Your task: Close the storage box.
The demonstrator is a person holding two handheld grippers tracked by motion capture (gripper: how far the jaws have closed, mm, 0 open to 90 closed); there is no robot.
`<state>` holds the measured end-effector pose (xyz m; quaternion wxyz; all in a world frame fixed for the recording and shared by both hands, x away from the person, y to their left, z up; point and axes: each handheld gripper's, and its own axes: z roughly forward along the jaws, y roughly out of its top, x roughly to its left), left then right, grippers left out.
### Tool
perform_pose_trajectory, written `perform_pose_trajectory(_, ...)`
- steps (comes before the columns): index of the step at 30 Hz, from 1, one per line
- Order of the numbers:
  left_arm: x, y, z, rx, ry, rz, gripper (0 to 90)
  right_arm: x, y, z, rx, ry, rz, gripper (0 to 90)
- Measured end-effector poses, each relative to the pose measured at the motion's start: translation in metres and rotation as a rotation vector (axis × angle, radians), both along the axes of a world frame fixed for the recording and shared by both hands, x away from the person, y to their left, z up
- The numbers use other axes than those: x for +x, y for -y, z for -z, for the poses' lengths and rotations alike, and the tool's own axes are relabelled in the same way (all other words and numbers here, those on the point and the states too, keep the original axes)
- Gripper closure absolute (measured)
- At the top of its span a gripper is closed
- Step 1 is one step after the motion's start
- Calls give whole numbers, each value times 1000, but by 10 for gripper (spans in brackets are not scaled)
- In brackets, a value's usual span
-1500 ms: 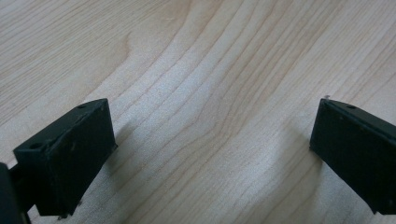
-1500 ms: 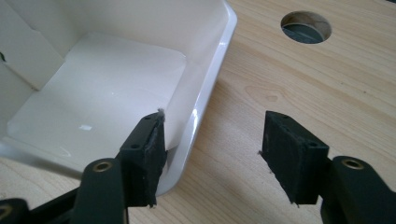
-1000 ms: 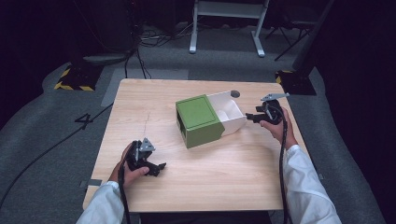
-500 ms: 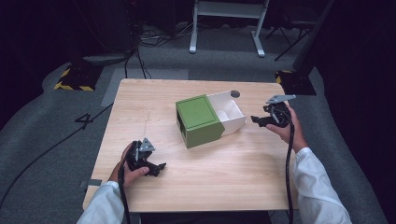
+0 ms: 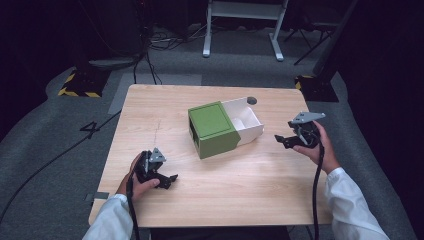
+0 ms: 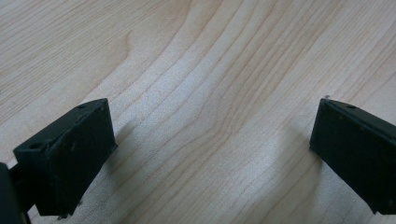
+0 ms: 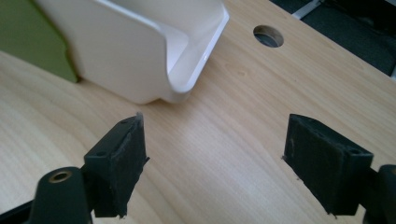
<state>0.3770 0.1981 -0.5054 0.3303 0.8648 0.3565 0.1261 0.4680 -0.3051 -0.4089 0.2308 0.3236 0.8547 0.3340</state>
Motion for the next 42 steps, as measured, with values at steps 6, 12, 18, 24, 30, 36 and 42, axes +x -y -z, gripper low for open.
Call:
perform_pose_trajectory(6,0,0,0,0,0,0,1,-18,7,6,-16,-1,-13,207)
perform_pose_trajectory(12,0,0,0,0,0,0,1,-36,17,15,-6,0,-17,205)
perform_pose_trajectory(18,0,0,0,0,0,0,1,-50,26,25,-21,3,-19,197)
perform_pose_trajectory(24,0,0,0,-1,-1,-2,1,-62,36,40,-29,-15,-13,196)
perform_pose_trajectory(30,0,0,0,-1,-1,-3,1,-73,49,56,-6,-36,5,198)
perform_pose_trajectory(36,0,0,0,-1,-1,-3,1,-83,62,73,8,-79,31,188)
perform_pose_trajectory(42,0,0,0,-2,-1,-3,1,-91,77,85,59,-102,78,185)
